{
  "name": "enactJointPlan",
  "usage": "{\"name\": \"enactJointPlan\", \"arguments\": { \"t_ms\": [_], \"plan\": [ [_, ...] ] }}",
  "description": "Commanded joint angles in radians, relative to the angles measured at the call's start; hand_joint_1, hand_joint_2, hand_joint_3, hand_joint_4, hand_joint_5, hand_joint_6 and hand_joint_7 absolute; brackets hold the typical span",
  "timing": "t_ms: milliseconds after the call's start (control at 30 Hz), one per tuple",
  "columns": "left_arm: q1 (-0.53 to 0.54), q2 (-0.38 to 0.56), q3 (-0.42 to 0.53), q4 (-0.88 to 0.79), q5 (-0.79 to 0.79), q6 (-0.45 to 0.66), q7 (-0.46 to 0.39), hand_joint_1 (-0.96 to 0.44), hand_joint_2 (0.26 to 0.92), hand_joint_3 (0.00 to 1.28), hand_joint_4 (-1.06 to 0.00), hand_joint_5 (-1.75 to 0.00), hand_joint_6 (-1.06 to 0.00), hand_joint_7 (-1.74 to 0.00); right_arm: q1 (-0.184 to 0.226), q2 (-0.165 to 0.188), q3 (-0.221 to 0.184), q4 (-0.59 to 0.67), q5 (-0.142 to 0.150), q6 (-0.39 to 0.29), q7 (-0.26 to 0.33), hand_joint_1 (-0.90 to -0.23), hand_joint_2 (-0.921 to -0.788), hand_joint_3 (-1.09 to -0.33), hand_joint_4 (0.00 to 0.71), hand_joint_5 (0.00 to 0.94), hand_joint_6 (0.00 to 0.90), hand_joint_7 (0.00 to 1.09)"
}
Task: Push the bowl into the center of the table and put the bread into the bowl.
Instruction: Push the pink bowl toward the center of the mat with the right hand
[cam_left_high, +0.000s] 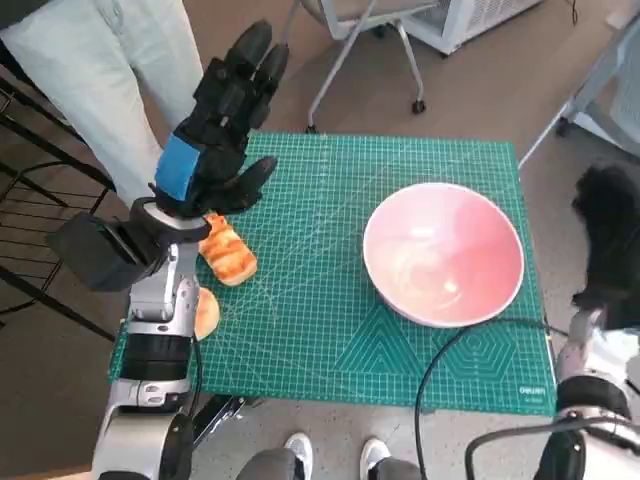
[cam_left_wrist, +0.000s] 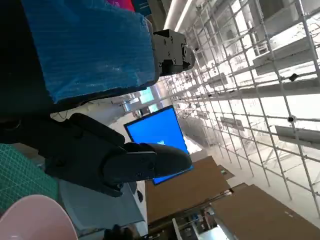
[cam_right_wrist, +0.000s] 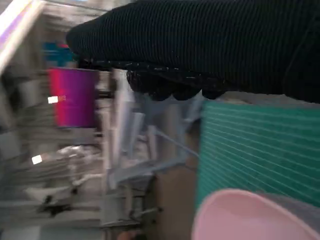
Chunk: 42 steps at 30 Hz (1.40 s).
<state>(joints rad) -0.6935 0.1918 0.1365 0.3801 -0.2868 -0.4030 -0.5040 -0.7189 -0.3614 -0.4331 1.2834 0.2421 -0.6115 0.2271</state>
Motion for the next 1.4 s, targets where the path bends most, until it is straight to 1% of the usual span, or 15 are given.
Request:
{"name": "enactJointPlan", "arguments": {
  "t_ms": [33, 133, 200, 400, 533, 600, 767, 1000, 1167, 1400],
  "plan": [
    [0.017, 0.010, 0.004, -0.009, -0.001, 0.006, 0.001, -0.72, 0.921, 0.44, -0.06, -0.01, 0.00, -0.27, 0.024, 0.051, -0.015, 0.028, 0.013, 0.061, -0.022, -0.553, -0.921, -0.766, 0.072, 0.006, 0.112, 0.18],
    [0.022, 0.015, 0.005, -0.016, 0.000, 0.008, 0.001, -0.72, 0.921, 0.44, -0.06, -0.01, 0.00, -0.27, 0.018, 0.076, -0.019, 0.035, 0.013, 0.096, -0.021, -0.553, -0.921, -0.766, 0.074, 0.006, 0.117, 0.18],
    [0.025, 0.019, 0.006, -0.021, 0.000, 0.009, 0.000, -0.72, 0.921, 0.44, -0.06, -0.01, 0.00, -0.27, 0.015, 0.092, -0.024, 0.038, 0.015, 0.116, -0.014, -0.535, -0.921, -0.791, 0.070, 0.003, 0.107, 0.17],
    [0.029, 0.029, 0.009, -0.029, -0.004, 0.014, -0.004, -0.72, 0.921, 0.45, -0.05, 0.00, 0.00, -0.27, 0.008, 0.130, -0.046, 0.040, 0.026, 0.141, -0.002, -0.524, -0.921, -0.806, 0.066, 0.001, 0.109, 0.16],
    [0.037, 0.037, 0.012, -0.036, -0.004, 0.012, -0.001, -0.72, 0.921, 0.45, -0.04, 0.00, 0.00, -0.27, -0.004, 0.157, -0.061, 0.045, 0.039, 0.170, 0.003, -0.546, -0.921, -0.783, 0.066, 0.001, 0.119, 0.16],
    [0.042, 0.040, 0.014, -0.040, -0.003, 0.010, 0.000, -0.72, 0.921, 0.45, -0.04, 0.00, 0.00, -0.26, -0.013, 0.170, -0.068, 0.046, 0.048, 0.180, 0.003, -0.564, -0.921, -0.763, 0.075, 0.005, 0.137, 0.16],
    [0.055, 0.050, 0.018, -0.049, 0.000, 0.008, 0.004, -0.73, 0.921, 0.44, -0.05, 0.00, 0.00, -0.22, -0.035, 0.197, -0.083, 0.044, 0.060, 0.199, 0.008, -0.593, -0.921, -0.733, 0.108, 0.016, 0.170, 0.17],
    [0.074, 0.066, 0.029, -0.068, -0.002, 0.015, 0.005, -0.73, 0.921, 0.44, -0.05, 0.00, 0.00, -0.21, -0.071, 0.236, -0.098, 0.041, 0.083, 0.208, 0.034, -0.595, -0.921, -0.714, 0.103, 0.008, 0.155, 0.15],
    [0.085, 0.074, 0.038, -0.081, -0.008, 0.023, 0.006, -0.74, 0.921, 0.44, -0.05, 0.00, 0.00, -0.21, -0.095, 0.260, -0.098, 0.040, 0.084, 0.208, 0.038, -0.581, -0.921, -0.714, 0.100, 0.005, 0.154, 0.15],
    [0.088, 0.075, 0.039, -0.088, -0.009, 0.029, 0.007, -0.74, 0.921, 0.44, -0.05, 0.00, 0.00, -0.21, -0.099, 0.263, -0.102, 0.041, 0.082, 0.209, 0.039, -0.575, -0.921, -0.714, 0.098, 0.003, 0.154, 0.15]
  ]
}}
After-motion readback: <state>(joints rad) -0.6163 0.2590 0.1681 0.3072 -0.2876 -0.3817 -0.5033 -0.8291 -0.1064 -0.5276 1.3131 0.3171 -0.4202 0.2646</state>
